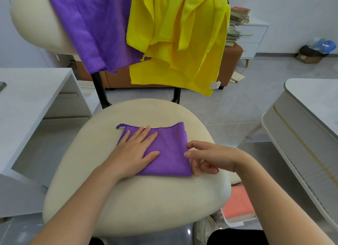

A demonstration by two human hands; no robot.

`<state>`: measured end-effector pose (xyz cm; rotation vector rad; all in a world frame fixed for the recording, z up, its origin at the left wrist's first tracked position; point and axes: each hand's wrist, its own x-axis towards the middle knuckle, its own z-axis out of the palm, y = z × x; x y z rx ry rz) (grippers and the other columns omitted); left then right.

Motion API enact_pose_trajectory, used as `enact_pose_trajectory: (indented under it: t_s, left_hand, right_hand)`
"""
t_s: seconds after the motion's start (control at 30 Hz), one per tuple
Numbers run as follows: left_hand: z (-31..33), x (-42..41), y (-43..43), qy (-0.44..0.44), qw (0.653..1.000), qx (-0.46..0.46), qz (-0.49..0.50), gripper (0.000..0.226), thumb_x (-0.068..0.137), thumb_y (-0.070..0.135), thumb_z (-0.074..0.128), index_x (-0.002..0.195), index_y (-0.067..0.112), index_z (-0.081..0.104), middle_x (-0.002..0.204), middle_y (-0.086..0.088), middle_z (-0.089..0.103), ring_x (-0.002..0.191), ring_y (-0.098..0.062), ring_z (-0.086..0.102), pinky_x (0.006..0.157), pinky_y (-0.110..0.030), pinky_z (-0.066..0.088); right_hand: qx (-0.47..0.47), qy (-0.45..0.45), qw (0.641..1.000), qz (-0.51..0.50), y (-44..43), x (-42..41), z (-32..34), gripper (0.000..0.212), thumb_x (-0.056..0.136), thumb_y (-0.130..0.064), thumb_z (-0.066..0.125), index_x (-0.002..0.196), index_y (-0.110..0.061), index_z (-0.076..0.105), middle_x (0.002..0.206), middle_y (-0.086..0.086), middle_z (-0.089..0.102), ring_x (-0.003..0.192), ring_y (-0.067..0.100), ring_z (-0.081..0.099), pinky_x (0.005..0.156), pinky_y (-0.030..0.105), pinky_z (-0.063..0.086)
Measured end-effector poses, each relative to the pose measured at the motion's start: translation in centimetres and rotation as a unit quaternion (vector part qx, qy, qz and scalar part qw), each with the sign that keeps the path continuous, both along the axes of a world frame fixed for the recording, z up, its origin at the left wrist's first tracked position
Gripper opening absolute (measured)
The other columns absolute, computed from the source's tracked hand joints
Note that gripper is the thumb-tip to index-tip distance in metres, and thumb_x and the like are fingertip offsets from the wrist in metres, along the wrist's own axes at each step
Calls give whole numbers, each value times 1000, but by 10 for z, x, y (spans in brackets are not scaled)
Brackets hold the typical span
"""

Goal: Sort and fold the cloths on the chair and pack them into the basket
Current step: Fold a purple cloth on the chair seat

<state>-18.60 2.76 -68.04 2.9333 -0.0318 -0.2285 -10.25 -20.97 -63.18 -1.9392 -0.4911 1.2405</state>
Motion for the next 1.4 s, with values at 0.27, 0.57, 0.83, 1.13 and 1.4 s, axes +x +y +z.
enact_pose_trajectory:
  t_s: [0.27,0.57,0.83,1.13,1.4]
  left_hand:
    - [8,-5,-6,-126,988,-56,68,84,77,65,6,140,23,41,152,3,31,143,-14,20,117,-39,9]
    - [21,-30,42,-116,874,-306,359,15,91,12,50,86,16,63,94,-4,66,67,-23,57,62,-27,41]
    - [34,-55,56,73,752,-550,355,19,94,21,50,87,8,63,69,-6,56,35,-12,37,35,-14,17]
    - [42,-53,53,160,809,-490,281,27,88,29,63,66,20,51,52,7,29,42,-8,19,38,-17,12]
    - [48,-58,66,427,749,-490,126,67,44,76,72,45,12,55,30,5,29,23,-5,24,32,-16,34]
  right_hand:
    - [-25,-347,918,-192,16,5,-4,16,91,-34,54,87,-19,56,71,-5,61,64,13,53,62,30,42]
    - [-111,-474,872,59,80,-18,-24,55,101,-41,28,148,-12,23,159,6,11,146,25,5,117,37,8]
    - [-177,-500,840,115,88,-19,-45,64,98,-54,16,153,-22,3,160,-1,-5,147,23,-9,117,40,-4]
    - [-167,-495,844,119,89,-18,-43,64,99,-54,19,153,-23,4,160,-2,-4,147,21,-8,117,37,-5]
    - [-148,-493,847,133,84,-20,-42,63,98,-54,20,152,-26,6,160,-4,-4,147,19,-8,117,36,-6]
